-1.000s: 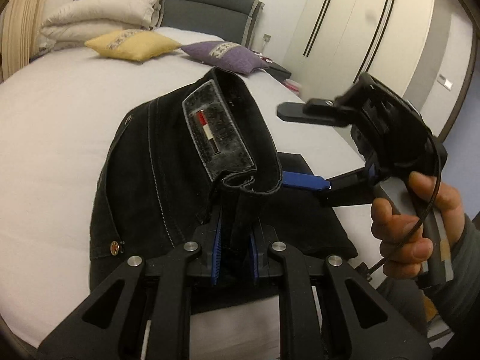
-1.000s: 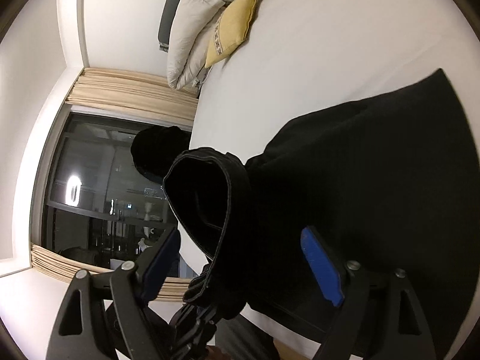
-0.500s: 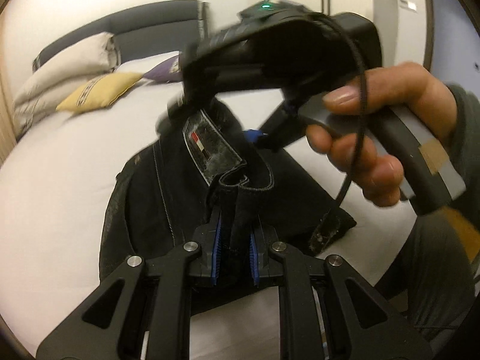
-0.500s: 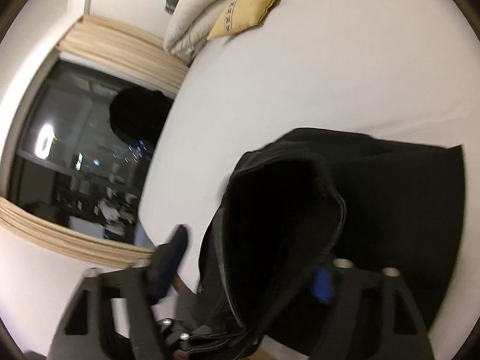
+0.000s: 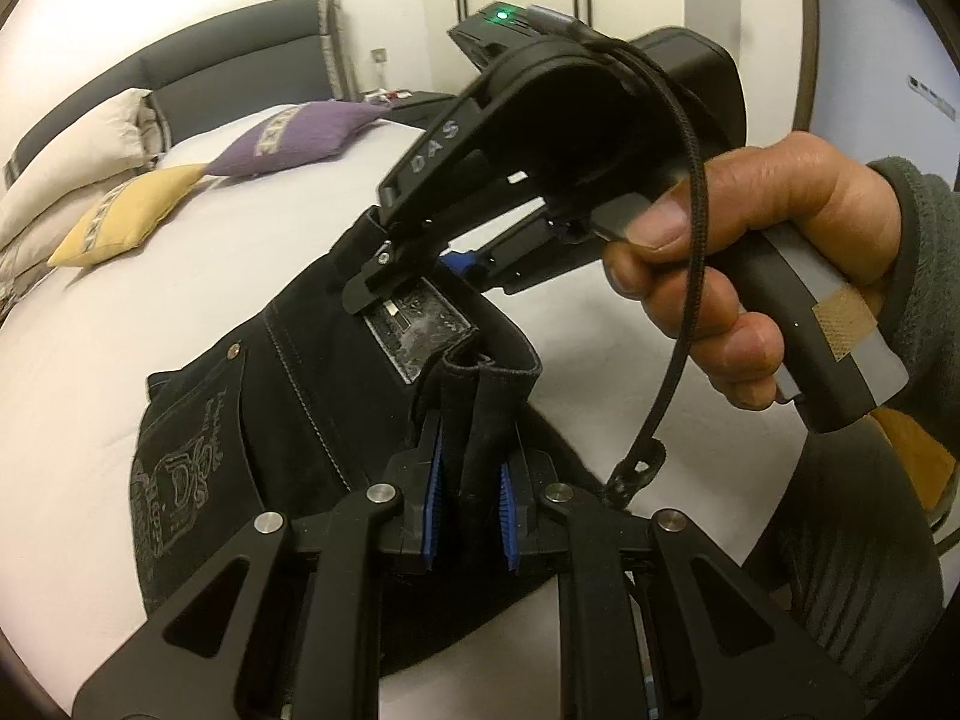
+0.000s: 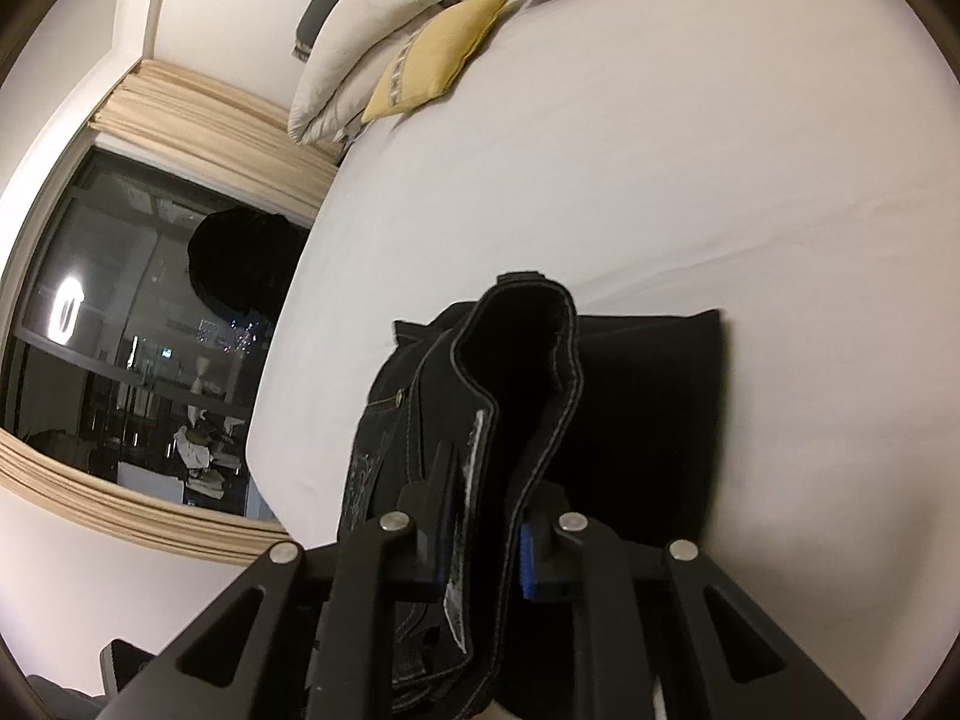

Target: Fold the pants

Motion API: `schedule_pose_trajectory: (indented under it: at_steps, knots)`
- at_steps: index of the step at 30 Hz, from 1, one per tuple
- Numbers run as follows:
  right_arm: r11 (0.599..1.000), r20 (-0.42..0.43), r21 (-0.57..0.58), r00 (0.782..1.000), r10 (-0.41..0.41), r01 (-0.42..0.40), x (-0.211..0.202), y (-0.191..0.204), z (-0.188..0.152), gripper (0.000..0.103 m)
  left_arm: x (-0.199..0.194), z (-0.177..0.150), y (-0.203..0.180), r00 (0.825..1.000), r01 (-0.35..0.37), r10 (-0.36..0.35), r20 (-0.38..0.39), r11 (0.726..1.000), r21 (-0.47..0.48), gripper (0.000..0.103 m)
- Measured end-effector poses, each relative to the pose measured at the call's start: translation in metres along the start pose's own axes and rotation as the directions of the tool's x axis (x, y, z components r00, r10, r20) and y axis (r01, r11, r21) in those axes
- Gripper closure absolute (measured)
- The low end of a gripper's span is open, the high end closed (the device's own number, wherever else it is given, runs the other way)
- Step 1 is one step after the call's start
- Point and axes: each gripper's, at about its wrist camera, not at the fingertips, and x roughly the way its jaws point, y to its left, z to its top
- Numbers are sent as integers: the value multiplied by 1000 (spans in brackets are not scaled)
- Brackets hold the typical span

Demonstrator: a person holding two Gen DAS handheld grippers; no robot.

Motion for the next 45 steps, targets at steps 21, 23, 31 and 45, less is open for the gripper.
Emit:
schedule_pose_trajectory:
  at_steps: [21,23,31,45]
  knots:
    - [985,41,172,999,-30,22,-2,-61,-10,63,-9,1,112,997,72,-66,36,976,-204,36]
    - [977,79,185,989,-122,106,-18,-57,-10,51,-4,-1,137,1000,18,-13,18,967,-255,36]
    - [984,193,46,968,160,-172,-42,17,-19,51,39,-46,179,997,-29,-1,-76,923,-385,36]
    - [979,191,186,980,50,-86,-33,-59,-78,73,71,-65,161,989,-116,79,-123,937,-330,36]
